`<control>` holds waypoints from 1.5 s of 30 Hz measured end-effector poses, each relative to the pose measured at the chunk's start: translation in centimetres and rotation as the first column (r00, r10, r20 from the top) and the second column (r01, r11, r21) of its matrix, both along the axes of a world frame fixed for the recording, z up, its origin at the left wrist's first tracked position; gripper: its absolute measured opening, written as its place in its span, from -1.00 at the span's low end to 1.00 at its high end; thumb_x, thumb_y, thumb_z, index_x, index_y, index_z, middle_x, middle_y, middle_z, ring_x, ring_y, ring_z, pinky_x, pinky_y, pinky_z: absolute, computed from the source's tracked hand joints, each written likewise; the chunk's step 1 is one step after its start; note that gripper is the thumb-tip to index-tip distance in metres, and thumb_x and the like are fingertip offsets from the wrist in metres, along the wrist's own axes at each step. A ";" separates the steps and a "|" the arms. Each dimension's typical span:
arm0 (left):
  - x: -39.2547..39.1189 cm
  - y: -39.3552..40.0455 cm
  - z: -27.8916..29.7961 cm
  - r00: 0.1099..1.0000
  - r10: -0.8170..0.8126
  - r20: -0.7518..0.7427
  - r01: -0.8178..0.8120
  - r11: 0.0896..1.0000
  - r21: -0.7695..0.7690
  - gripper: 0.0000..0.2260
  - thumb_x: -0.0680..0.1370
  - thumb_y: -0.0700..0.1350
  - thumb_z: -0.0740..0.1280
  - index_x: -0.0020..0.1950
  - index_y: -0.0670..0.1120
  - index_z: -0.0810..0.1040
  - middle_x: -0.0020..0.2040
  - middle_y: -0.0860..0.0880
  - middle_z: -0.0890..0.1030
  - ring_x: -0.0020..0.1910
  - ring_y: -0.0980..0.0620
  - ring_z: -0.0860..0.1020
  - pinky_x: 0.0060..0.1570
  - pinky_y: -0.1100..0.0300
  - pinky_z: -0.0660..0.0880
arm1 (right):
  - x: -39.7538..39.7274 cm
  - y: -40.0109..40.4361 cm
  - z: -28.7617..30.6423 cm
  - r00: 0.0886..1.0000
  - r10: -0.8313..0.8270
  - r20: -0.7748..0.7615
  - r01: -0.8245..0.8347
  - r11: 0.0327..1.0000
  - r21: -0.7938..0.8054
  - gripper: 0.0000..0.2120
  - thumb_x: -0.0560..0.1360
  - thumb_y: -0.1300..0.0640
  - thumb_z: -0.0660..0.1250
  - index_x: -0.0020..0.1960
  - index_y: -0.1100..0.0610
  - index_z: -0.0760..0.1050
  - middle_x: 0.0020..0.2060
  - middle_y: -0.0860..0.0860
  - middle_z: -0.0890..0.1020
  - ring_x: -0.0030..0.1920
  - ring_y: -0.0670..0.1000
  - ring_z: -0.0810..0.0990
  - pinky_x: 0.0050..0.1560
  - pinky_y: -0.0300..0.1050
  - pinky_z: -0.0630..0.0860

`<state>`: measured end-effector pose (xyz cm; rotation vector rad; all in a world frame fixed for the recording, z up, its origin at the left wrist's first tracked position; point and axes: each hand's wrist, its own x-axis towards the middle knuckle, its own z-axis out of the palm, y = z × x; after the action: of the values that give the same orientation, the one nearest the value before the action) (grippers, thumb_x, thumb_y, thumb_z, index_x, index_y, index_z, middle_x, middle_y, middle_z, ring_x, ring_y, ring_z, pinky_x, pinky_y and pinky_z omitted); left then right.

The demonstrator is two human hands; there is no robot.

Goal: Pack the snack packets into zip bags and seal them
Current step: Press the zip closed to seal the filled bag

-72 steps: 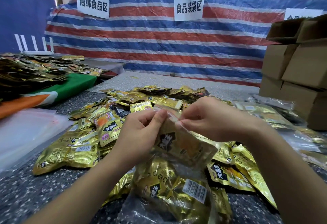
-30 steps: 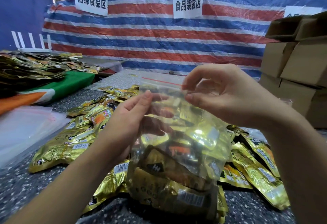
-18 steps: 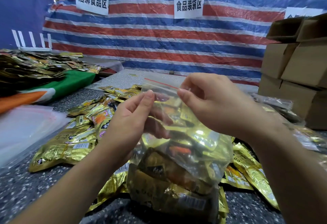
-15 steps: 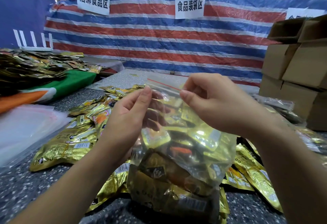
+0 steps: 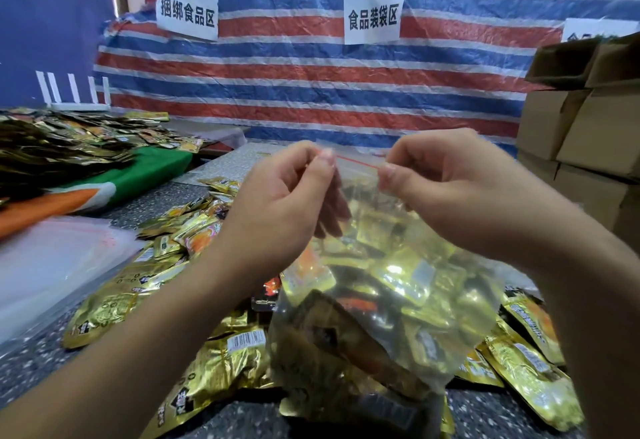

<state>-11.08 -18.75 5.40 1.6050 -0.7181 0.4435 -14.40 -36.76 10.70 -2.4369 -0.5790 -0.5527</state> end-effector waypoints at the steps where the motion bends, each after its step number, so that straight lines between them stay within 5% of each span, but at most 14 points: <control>1: 0.2 0.0 0.6 1.000 -0.019 -0.012 0.019 0.999 0.028 -0.70 0.69 -0.14 0.14 -0.19 -0.19 0.50 -0.36 -0.07 0.62 -0.44 -0.02 0.58 -0.41 0.17 0.50 | 0.0 -0.4 0.2 1.000 -0.007 -0.002 0.007 1.000 0.005 -0.78 0.58 0.01 0.29 -0.21 0.03 0.56 -0.47 -0.14 0.51 -0.47 -0.16 0.41 -0.42 -0.24 0.32; 13: 2.6 -1.3 3.9 0.921 -0.329 -0.208 0.372 0.901 0.222 -0.74 0.58 -0.04 0.21 -0.09 -0.20 0.57 -0.28 -0.09 0.61 -0.36 0.01 0.58 -0.34 0.22 0.52 | 0.3 -1.0 0.4 0.995 -0.096 0.008 0.096 0.995 0.037 -0.72 0.59 -0.04 0.29 -0.25 0.04 0.53 -0.43 -0.05 0.54 -0.45 -0.14 0.44 -0.38 -0.11 0.40; 27: 3.0 -1.9 2.9 0.988 -0.156 0.016 0.150 0.972 0.180 -0.75 0.66 -0.17 0.23 -0.16 -0.24 0.57 -0.31 -0.25 0.61 -0.42 -0.02 0.56 -0.36 0.17 0.53 | 0.8 -0.7 -0.1 0.993 -0.090 0.081 0.084 0.993 0.079 -0.74 0.58 -0.04 0.32 -0.24 0.03 0.57 -0.38 0.02 0.60 -0.41 -0.06 0.50 -0.36 -0.05 0.45; 45: 3.0 -2.3 2.3 0.979 -0.106 0.173 0.071 0.978 0.198 -0.76 0.65 -0.20 0.23 -0.18 -0.25 0.52 -0.42 -0.06 0.56 -0.46 0.01 0.53 -0.39 0.12 0.48 | 0.8 -0.5 -0.1 0.994 -0.056 0.099 0.045 0.994 0.103 -0.80 0.53 -0.01 0.35 -0.22 0.04 0.59 -0.38 0.00 0.63 -0.33 0.03 0.58 -0.23 0.11 0.54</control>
<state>-8.12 -21.01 7.72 1.7181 -0.9935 0.4713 -13.61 -37.28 10.61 -2.3442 -0.5189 -0.7130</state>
